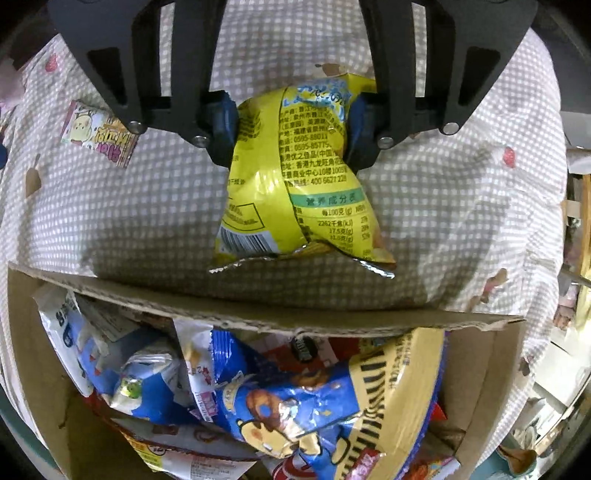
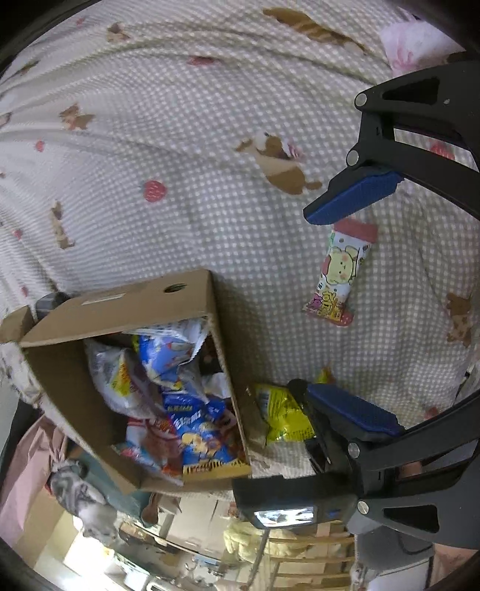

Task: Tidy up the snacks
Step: 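Hold the yellow bag in the left gripper while the right grasps the pink bear bar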

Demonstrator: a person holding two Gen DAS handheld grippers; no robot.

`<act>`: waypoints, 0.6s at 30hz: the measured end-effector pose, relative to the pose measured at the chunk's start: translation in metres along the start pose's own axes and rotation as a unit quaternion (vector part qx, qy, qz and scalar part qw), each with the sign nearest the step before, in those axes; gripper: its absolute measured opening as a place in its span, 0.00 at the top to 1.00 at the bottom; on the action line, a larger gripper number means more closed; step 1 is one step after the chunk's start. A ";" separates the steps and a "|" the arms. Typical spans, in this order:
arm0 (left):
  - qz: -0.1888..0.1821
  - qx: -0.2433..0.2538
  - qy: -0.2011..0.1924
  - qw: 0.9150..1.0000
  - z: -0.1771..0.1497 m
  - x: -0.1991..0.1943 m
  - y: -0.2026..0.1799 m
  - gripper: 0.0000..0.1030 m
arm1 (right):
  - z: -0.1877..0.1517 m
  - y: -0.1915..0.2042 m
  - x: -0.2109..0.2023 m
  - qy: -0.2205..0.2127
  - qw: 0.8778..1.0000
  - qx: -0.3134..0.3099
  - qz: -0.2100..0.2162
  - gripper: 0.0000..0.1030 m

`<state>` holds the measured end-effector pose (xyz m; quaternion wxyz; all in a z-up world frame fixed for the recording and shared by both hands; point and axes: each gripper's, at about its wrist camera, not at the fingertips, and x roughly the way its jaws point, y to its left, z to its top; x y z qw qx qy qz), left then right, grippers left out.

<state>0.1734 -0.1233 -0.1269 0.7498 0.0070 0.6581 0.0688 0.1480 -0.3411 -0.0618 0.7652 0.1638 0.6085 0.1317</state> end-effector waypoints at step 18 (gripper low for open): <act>0.028 0.042 -0.027 0.998 0.004 -0.043 -0.017 0.60 | -0.003 -0.014 0.011 0.020 1.000 0.001 0.016 0.13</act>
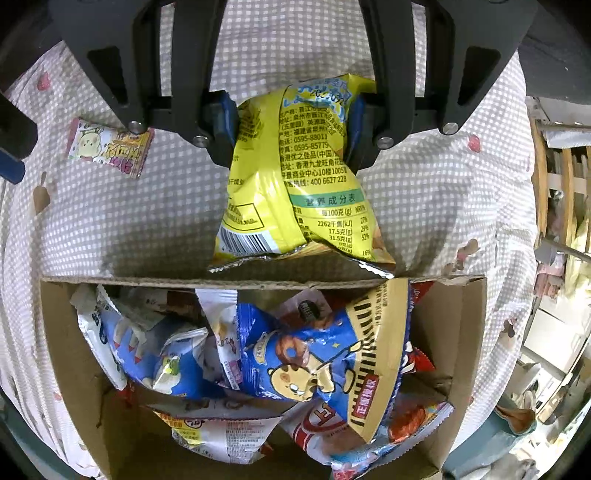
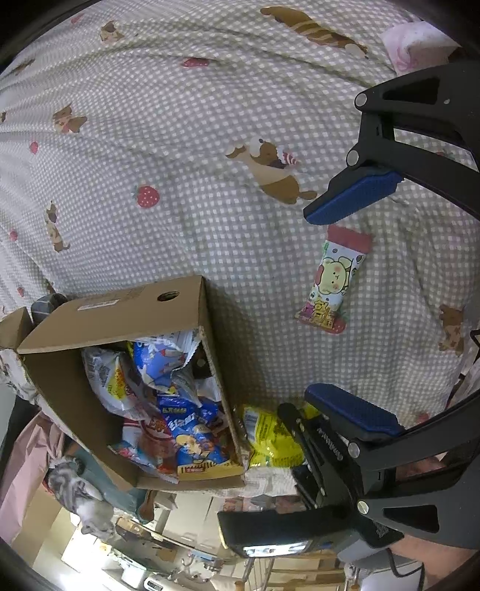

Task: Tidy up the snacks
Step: 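Hold the yellow bag in the left gripper while the right grasps the pink bear bar, then carry both snacks over the box and open both grippers to release them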

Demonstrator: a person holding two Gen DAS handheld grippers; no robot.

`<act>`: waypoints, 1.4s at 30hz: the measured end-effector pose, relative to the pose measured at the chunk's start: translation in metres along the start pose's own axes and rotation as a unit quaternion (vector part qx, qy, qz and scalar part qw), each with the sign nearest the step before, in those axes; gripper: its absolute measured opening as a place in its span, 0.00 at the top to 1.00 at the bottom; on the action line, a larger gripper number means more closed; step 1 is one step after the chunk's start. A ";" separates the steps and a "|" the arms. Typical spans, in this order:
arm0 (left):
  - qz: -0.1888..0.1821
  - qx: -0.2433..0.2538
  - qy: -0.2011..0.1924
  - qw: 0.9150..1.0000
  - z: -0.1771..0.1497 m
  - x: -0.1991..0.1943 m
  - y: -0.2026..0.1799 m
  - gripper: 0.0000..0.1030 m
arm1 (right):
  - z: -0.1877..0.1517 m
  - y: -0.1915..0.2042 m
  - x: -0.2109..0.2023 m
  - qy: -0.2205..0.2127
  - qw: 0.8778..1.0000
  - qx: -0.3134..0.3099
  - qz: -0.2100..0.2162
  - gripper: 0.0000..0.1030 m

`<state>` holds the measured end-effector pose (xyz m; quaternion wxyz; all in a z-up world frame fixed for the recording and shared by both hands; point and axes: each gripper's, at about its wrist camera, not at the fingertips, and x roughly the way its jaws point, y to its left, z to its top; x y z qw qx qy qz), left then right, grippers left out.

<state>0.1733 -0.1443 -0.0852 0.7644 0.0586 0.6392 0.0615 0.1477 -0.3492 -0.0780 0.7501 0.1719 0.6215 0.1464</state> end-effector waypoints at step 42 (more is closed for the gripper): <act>-0.074 -0.007 -0.101 0.992 -0.056 -0.060 0.129 0.60 | -0.035 0.079 0.099 0.074 0.954 -0.241 -0.163 0.68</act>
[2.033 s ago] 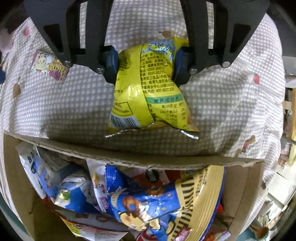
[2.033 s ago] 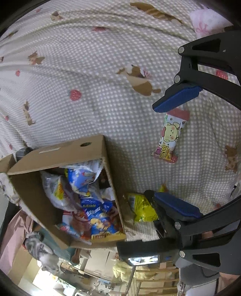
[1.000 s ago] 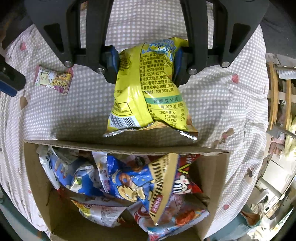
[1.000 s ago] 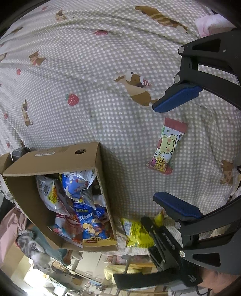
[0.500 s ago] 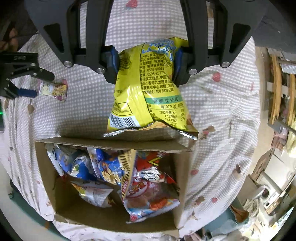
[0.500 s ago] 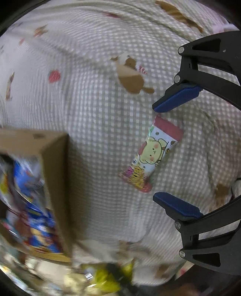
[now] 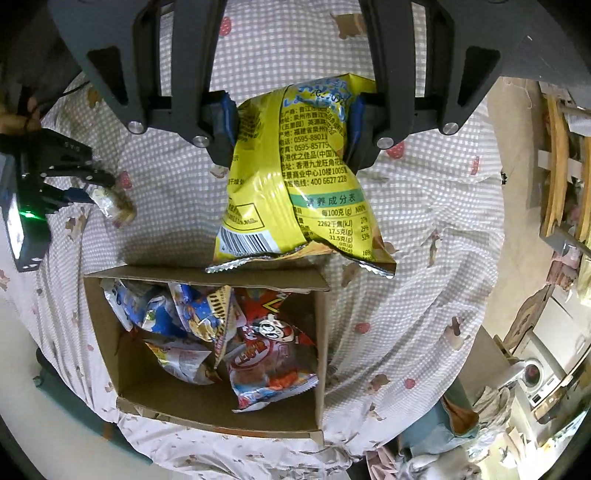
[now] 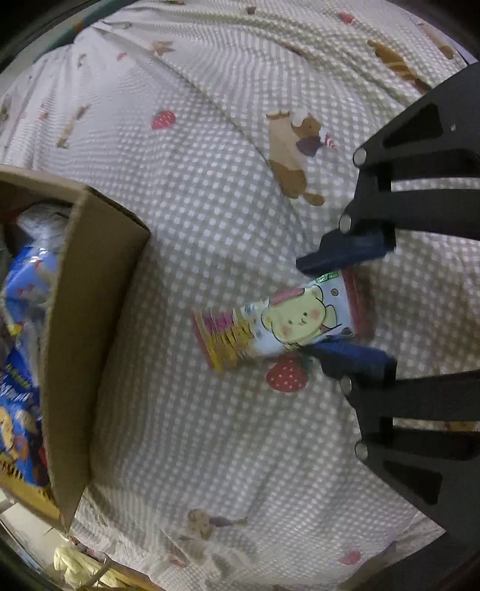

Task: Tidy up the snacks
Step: 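Carry both snacks over the box and open both grippers to release them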

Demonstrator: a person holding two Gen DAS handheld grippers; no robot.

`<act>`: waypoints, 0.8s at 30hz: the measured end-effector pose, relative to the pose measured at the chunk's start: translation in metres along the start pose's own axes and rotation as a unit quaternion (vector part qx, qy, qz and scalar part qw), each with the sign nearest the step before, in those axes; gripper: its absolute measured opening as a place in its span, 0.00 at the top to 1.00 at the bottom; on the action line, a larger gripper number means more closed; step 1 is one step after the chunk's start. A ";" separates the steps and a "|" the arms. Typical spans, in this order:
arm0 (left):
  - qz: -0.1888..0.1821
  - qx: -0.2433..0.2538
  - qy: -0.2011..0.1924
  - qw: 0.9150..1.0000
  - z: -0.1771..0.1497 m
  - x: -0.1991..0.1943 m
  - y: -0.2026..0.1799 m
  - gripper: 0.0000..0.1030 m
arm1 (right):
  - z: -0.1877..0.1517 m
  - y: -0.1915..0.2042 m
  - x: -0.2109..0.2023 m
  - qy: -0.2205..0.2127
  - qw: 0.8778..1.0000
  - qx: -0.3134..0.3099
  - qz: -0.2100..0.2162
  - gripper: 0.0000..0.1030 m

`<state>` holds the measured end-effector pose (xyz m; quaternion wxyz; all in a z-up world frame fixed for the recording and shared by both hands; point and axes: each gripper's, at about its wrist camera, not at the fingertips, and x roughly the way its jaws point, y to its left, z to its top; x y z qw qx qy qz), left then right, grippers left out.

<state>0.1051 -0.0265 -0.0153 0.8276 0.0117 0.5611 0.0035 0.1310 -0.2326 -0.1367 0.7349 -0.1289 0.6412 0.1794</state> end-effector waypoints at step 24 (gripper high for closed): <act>-0.003 -0.033 -0.115 0.993 0.093 -0.028 0.013 0.60 | 0.024 -0.029 -0.140 -0.273 0.937 0.130 0.173 0.69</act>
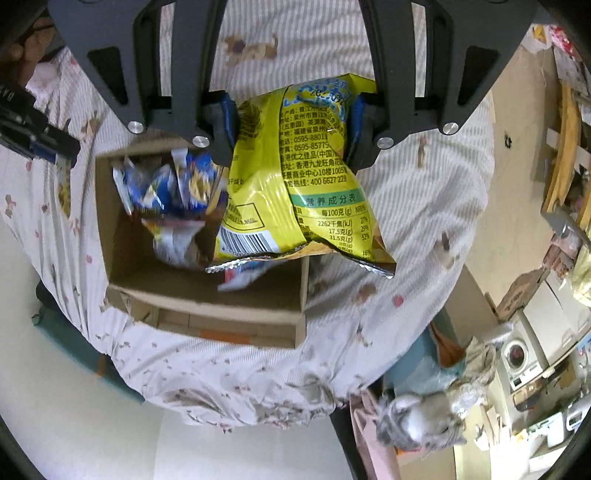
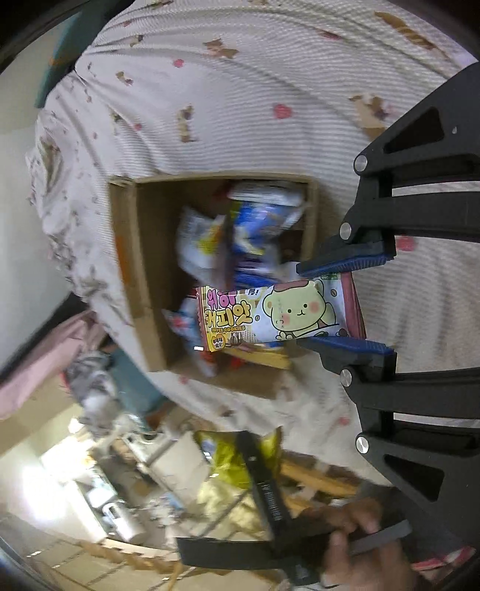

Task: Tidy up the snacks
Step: 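Carry both snacks over the box and open both grippers to release them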

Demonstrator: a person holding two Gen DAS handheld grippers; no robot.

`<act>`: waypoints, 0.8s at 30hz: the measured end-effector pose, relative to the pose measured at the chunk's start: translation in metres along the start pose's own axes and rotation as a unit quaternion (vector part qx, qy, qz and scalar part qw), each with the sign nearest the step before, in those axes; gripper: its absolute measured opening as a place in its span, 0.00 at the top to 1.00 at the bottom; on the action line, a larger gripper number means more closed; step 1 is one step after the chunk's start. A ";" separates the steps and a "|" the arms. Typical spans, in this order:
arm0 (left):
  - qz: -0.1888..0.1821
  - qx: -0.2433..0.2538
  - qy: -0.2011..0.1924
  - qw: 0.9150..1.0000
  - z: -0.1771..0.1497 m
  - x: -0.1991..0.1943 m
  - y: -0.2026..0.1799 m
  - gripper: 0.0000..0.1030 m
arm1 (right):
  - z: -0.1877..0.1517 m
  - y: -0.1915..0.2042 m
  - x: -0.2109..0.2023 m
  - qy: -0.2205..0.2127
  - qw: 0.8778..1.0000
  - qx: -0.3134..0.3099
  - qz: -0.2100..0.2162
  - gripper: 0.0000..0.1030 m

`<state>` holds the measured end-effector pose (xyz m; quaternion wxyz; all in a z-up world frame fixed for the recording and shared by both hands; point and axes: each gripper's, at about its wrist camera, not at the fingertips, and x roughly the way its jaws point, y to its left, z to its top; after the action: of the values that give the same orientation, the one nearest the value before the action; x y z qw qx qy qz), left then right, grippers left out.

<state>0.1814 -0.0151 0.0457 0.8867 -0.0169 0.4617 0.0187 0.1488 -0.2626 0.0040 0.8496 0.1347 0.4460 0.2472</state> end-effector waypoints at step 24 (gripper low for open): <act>-0.013 0.030 0.003 0.999 0.041 0.084 -0.038 0.59 | 0.048 -0.058 0.073 0.026 0.995 0.098 -0.010 0.69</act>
<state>0.2655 -0.0500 0.0011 0.8855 0.0032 0.4645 -0.0067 0.2411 -0.2726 -0.0459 0.8229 0.2060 0.4915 0.1973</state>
